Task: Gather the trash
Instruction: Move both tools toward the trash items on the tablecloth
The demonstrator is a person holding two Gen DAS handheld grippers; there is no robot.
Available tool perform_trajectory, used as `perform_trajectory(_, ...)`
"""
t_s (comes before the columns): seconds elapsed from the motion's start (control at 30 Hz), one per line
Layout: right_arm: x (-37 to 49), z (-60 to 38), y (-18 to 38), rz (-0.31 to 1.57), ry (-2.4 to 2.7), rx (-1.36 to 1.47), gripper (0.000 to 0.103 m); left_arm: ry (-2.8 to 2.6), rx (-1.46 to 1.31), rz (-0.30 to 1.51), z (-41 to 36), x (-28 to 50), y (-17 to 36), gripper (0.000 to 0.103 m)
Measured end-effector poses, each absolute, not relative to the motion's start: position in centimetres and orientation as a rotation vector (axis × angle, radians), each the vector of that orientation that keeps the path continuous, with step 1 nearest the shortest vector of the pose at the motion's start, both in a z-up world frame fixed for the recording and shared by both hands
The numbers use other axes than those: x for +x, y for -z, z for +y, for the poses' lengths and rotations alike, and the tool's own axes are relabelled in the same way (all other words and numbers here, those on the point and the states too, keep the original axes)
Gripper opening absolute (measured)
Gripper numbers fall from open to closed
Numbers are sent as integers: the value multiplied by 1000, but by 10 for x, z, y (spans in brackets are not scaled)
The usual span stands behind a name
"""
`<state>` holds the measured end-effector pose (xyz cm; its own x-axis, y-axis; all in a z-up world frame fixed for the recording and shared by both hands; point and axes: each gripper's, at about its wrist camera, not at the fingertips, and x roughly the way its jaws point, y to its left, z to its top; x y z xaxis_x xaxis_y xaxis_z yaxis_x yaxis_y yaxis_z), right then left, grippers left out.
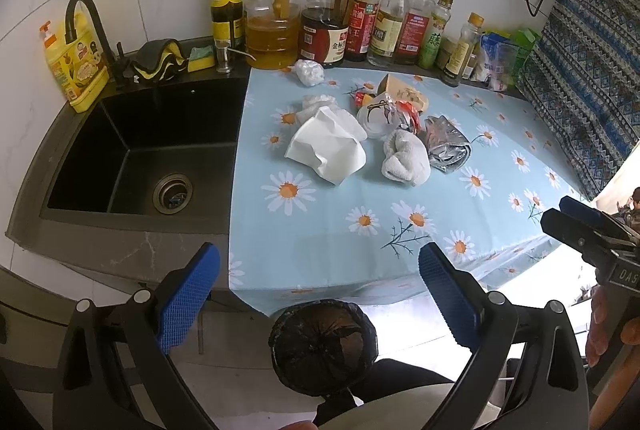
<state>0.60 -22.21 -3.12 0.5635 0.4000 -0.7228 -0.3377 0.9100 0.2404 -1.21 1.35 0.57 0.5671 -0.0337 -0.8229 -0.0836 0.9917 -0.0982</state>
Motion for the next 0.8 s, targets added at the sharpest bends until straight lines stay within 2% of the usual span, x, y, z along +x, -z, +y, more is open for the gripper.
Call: perform_trajectory(0.8,-4,-234,28,874,-396,97,99,7,-125,971,2,-14,-8,97)
